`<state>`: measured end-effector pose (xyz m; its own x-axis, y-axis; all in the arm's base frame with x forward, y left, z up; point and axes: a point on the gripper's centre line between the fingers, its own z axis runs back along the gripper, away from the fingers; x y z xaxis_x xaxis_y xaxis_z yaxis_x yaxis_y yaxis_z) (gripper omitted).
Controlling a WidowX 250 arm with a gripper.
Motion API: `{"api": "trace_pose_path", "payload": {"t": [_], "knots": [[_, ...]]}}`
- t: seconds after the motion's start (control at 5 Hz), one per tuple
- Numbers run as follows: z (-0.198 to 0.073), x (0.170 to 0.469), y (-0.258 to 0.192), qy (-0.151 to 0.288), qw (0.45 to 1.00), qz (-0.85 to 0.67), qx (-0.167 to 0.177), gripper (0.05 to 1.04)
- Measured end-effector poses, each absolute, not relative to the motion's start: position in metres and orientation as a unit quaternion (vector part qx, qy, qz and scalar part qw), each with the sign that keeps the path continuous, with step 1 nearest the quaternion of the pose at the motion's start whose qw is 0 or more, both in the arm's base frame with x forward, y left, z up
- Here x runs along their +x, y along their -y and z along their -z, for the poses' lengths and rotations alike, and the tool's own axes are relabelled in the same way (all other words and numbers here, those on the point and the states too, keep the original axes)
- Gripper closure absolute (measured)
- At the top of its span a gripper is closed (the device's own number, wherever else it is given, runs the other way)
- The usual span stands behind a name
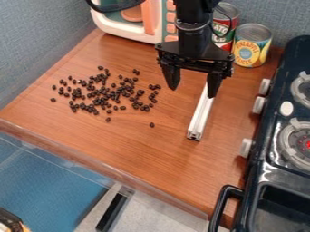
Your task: Sweep into pile
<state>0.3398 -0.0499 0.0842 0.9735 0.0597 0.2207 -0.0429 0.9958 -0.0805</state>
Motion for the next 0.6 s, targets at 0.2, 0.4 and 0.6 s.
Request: {"api": "trace_pose_path", "payload": {"t": [0.2, 0.4, 0.6], "knots": [[-0.074, 0.338, 0.049, 0.096, 0.994, -0.028, -0.035, 0.083], [-0.066, 0.338, 0.051, 0.09, 0.995, -0.028, -0.027, 0.083], [-0.053, 0.34, 0.059, 0.077, 0.997, -0.02, -0.017, 0.083]]}}
